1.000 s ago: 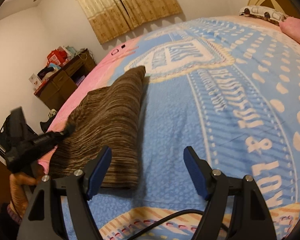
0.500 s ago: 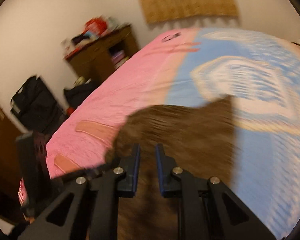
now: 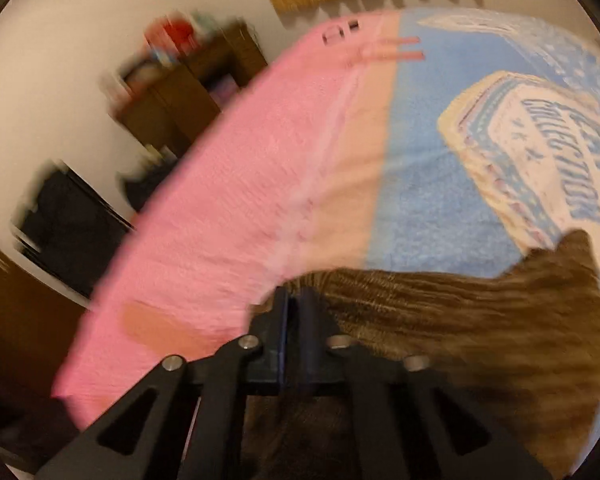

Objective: Fold small clothes

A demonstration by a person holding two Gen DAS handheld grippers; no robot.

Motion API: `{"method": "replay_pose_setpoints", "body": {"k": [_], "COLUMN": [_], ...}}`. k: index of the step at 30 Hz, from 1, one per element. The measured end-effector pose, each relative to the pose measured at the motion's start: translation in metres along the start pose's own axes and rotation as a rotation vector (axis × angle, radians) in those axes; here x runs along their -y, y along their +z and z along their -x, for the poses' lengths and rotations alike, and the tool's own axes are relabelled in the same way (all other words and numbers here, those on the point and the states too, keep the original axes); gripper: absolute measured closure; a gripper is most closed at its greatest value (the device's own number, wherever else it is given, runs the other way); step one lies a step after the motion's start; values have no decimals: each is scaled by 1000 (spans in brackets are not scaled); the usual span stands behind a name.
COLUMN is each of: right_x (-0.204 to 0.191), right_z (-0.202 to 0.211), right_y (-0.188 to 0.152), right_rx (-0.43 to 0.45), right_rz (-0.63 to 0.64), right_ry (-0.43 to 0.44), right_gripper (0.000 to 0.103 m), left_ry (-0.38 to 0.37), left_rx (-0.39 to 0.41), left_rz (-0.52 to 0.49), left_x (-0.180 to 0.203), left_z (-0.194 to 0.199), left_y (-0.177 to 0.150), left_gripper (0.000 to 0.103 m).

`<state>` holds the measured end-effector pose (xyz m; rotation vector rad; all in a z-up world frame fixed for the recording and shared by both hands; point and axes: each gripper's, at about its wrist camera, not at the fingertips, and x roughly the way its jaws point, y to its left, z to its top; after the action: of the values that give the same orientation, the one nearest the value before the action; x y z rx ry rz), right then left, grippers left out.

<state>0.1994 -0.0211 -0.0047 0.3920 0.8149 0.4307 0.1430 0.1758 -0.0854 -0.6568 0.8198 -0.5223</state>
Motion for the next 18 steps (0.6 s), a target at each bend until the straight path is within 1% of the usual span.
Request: {"method": "replay_pose_setpoints", "body": {"k": [1, 2, 3, 5, 6, 7, 8, 10, 11, 13, 14, 15, 17, 18], "right_x": [2, 9, 12, 18, 20, 25, 27, 27, 28, 23, 20, 19, 36, 46], "right_z": [22, 55, 75, 102, 111, 120, 127, 138, 143, 140, 133, 123, 112, 111], "right_y": [-5, -19, -31, -54, -66, -79, -90, -109, -111, -118, -120, -127, -140, -149], "right_rx": [46, 110, 131, 121, 107, 91, 83, 82, 81, 57, 39, -2, -78, -79], "right_rz": [-7, -9, 9, 61, 82, 101, 114, 135, 137, 164, 181, 194, 163, 124], "right_ry": [1, -41, -85, -150, -186, -214, -229, -254, -242, -199, -200, -228, -279, -257], "right_gripper": [47, 38, 38, 54, 64, 69, 70, 72, 72, 76, 77, 77, 80, 81], "left_ry": [-14, -20, -7, 51, 112, 155, 186, 189, 186, 168, 163, 174, 225, 219], "left_rx": [0, -2, -10, -28, -24, -8, 16, 43, 43, 28, 14, -8, -53, -49], "left_rz": [9, 13, 7, -26, -56, -79, -104, -153, -172, -221, -250, -287, -316, -322], "left_x": [-2, -3, -1, 8, 18, 25, 34, 49, 57, 73, 76, 79, 77, 71], "left_z": [2, 4, 4, 9, 16, 22, 30, 42, 46, 45, 41, 34, 18, 14], "left_y": [-1, -1, -1, 1, 2, 5, 5, 3, 1, -11, -16, -24, -38, -44], "left_gripper": [88, 88, 88, 87, 86, 84, 84, 84, 84, 84, 84, 84, 84, 84]}}
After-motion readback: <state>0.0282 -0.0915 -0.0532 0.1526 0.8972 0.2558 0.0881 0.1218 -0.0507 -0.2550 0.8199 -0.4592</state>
